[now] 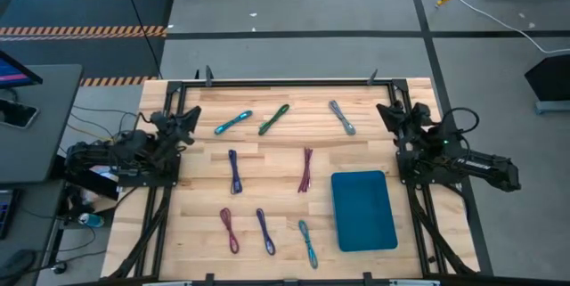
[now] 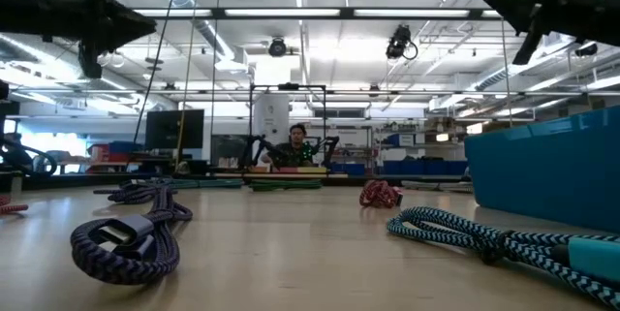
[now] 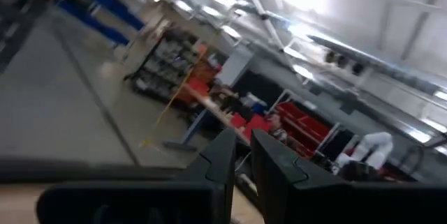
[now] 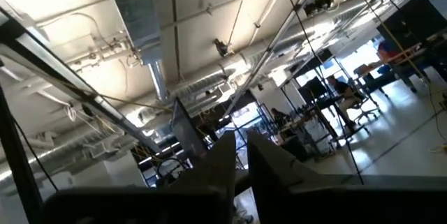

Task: Pick and place USB-C Cables
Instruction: Put the white charger cable into the blue bin

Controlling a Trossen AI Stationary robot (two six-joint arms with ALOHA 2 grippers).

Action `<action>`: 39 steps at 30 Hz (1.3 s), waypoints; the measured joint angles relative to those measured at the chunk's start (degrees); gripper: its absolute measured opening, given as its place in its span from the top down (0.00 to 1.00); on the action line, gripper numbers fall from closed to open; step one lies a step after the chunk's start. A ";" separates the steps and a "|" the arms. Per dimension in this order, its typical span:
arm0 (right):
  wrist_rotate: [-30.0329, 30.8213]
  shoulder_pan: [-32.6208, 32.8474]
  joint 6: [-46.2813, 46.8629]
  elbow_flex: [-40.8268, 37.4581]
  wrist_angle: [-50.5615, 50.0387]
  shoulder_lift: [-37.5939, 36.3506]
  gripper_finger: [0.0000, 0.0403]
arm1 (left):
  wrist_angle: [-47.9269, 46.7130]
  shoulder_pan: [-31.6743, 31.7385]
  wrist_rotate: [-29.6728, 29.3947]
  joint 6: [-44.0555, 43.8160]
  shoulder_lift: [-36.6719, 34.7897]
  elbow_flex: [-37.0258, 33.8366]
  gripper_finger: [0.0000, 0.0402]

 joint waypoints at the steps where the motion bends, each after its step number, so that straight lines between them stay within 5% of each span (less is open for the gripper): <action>1: 0.08 0.00 -0.26 0.38 -0.32 0.04 0.88 | 1.40 0.00 0.91 1.43 0.00 0.00 0.87; 11: -0.28 0.00 -4.07 9.59 -3.47 5.56 0.86 | 7.63 0.00 6.43 8.30 0.00 1.42 0.87; 21: 3.07 0.00 -11.79 37.13 -35.07 29.37 0.82 | 6.80 0.00 7.41 20.04 0.00 8.29 0.65; 29: 9.05 -0.49 -14.19 58.09 -60.22 49.61 0.74 | 2.54 0.00 7.33 20.74 0.00 10.69 0.52; 39: 8.99 -5.03 -10.86 67.85 -77.26 66.91 0.56 | 0.59 0.00 7.30 20.68 0.00 10.69 0.52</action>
